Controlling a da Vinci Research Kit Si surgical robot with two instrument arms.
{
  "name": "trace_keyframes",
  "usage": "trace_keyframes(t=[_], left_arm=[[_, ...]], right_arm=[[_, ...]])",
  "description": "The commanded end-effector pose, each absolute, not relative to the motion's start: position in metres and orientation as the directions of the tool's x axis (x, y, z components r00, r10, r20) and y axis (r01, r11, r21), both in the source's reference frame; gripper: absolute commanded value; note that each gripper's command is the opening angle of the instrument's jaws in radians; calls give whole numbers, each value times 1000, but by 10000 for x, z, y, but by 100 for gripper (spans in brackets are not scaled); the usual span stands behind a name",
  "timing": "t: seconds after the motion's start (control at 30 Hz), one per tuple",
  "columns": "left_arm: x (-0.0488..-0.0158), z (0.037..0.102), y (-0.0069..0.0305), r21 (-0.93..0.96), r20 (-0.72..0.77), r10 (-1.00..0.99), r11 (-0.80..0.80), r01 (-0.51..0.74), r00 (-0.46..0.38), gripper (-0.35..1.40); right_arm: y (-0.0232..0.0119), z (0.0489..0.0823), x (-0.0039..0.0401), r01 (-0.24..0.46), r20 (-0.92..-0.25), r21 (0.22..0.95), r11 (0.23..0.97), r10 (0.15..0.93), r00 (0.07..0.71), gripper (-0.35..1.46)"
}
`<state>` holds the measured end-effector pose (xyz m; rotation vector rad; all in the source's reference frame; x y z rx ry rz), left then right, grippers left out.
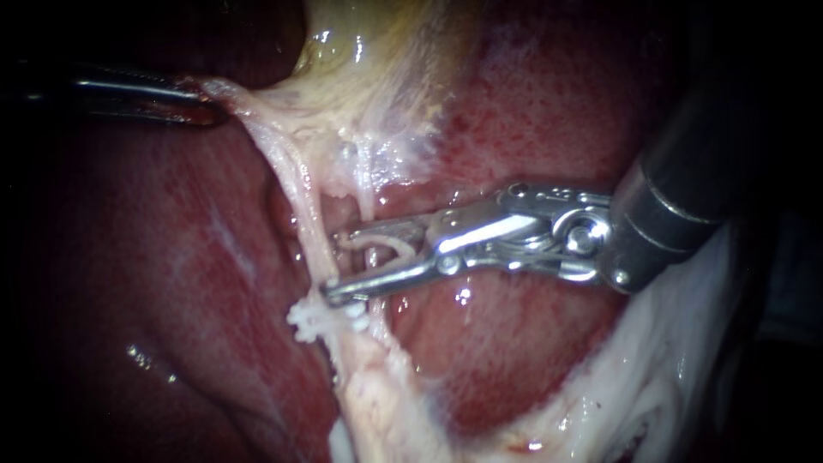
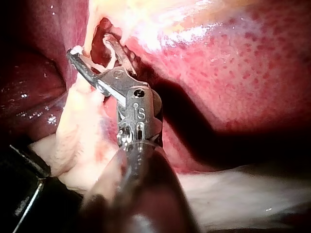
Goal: Clipping third clip left tube
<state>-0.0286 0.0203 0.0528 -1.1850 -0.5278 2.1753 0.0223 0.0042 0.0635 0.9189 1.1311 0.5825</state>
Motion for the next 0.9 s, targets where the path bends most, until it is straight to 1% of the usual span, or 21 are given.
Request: trace_keyframes(t=[0.03,0.13,0.23,0.5,0.7,0.9], left_arm=[[-286,528,203,-593,-612,669,-741,-314,-422,-35],[-286,528,203,-593,-612,669,-741,-314,-422,-35],[-286,528,203,-593,-612,669,-741,-314,-422,-35],[-286,528,203,-593,-612,669,-741,-314,-422,-35],[-287,529,203,-593,-612,669,-741,-315,-422,-35],[-287,529,203,-593,-612,669,-741,-315,-422,-35]], right_arm=[[42,634,225,55,-505,853,519,795,337,50],[41,631,231,72,-507,855,513,800,320,50],[42,627,238,77,-507,857,510,804,312,50],[53,617,254,90,-505,861,500,820,268,50],[62,601,259,100,-499,866,490,832,244,49],[63,578,262,106,-493,870,482,835,244,48]])
